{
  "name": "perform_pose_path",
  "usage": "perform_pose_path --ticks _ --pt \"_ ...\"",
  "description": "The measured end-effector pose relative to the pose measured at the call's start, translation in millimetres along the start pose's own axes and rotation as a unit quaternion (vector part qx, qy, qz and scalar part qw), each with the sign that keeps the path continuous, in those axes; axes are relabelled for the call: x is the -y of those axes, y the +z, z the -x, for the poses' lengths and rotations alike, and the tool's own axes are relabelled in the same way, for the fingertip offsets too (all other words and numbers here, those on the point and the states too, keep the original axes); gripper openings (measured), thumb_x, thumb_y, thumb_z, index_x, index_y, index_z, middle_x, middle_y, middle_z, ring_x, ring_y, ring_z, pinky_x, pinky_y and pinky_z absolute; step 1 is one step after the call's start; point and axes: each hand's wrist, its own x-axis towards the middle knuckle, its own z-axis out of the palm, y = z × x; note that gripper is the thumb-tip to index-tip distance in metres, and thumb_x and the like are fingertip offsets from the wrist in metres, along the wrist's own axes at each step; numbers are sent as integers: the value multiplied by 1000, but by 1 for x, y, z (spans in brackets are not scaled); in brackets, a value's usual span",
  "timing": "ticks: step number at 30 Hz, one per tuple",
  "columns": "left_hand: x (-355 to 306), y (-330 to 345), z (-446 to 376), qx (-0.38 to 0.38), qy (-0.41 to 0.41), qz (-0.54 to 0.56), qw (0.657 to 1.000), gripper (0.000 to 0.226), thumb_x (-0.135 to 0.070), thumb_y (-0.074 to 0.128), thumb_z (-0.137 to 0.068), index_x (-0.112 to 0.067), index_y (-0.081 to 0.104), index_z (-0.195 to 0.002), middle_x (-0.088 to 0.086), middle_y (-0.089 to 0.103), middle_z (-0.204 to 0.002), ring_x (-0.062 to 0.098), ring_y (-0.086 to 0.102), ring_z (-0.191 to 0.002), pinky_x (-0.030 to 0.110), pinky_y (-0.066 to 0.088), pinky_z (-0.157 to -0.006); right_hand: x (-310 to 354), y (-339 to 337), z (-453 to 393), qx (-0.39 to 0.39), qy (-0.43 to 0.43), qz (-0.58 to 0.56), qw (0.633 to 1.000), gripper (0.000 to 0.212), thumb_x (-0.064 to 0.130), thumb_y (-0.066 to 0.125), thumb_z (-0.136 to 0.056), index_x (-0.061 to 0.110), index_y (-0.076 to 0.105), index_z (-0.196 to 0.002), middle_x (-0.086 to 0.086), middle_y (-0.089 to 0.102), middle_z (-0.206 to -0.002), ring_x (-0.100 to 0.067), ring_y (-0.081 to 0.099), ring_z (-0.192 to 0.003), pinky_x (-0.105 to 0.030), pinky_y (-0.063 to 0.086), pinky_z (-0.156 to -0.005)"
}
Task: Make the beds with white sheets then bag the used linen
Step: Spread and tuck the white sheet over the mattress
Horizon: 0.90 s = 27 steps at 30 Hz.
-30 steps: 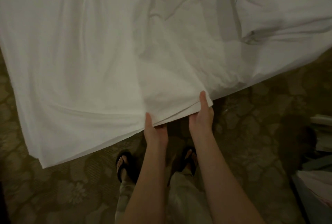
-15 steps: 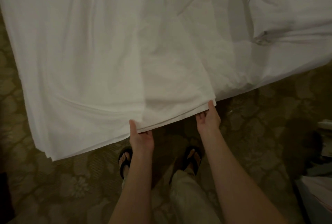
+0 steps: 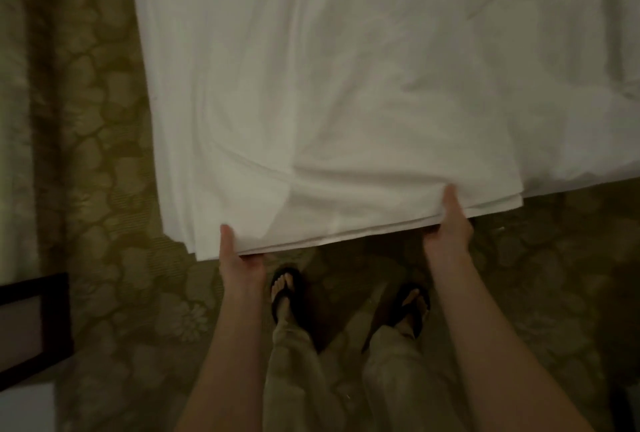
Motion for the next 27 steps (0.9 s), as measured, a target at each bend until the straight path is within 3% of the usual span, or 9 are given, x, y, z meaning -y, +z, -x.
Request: perform_pose_path --ticks 3,5,7,10,12,15,19,23,27 --pt "-33 -11 -14 15 38 -31 999 33 -26 61 -93 -18 57 -125 5 65 -122 25 62 -111 44 51 -96 -7 -2 4 44 -31 -66 996 58 31 86 -69 19 64 -121 -4 69 -115 -23 66 -105 -47 53 -92" --pt "-47 -19 -21 -7 40 -50 998 40 -23 67 -90 -14 56 -128 7 64 -124 26 61 -113 46 52 -95 -27 -3 15 80 21 -91 992 85 37 93 -52 21 60 -128 -7 64 -125 -29 60 -115 -51 49 -98" --pt "-55 -28 -26 -47 34 -63 996 36 -17 70 -87 -9 60 -121 9 63 -123 28 60 -114 47 52 -95 -54 2 27 77 77 -92 990 94 41 89 -59 22 47 -141 -11 48 -141 -32 46 -129 -51 42 -104" --pt "-64 -34 -32 -67 30 -106 992 21 -10 69 -88 -7 63 -108 10 64 -117 27 62 -108 37 58 -78 -93 19 49 102 138 -50 984 89 40 80 -71 20 38 -146 -15 35 -148 -33 39 -133 -49 40 -107" --pt "-74 -35 -34 -41 31 -132 990 13 -10 67 -89 -9 64 -102 8 65 -111 22 64 -99 29 58 -63 -110 33 63 130 162 -23 978 64 34 76 -77 12 52 -133 -16 52 -134 -31 52 -121 -46 43 -105" --pt "-92 -35 -35 3 71 -142 987 12 -14 63 -92 -11 65 -103 3 69 -103 15 67 -91 25 58 -65 -117 49 76 130 132 -9 983 26 20 72 -85 13 63 -108 -13 66 -113 -28 64 -103 -44 50 -97" --pt "-100 -48 -45 -5 117 -118 986 19 -16 63 -93 -10 66 -111 1 70 -106 14 68 -94 26 58 -72 -120 52 72 110 93 9 990 32 11 76 -80 11 66 -110 -11 68 -114 -27 66 -104 -43 54 -92" --pt "-73 -56 -50 -41 37 -74 996 23 -18 62 -94 -12 59 -116 6 64 -119 17 64 -102 26 56 -73 -113 40 58 84 101 14 991 39 14 72 -84 8 59 -120 -13 61 -123 -28 59 -114 -41 48 -100" --pt "-37 -46 -40 -28 -8 -44 999 27 -17 66 -91 -13 57 -115 5 63 -117 19 62 -106 26 55 -81 -74 31 35 70 53 -24 996 44 19 77 -80 12 64 -121 -11 68 -117 -26 67 -103 -42 56 -87"
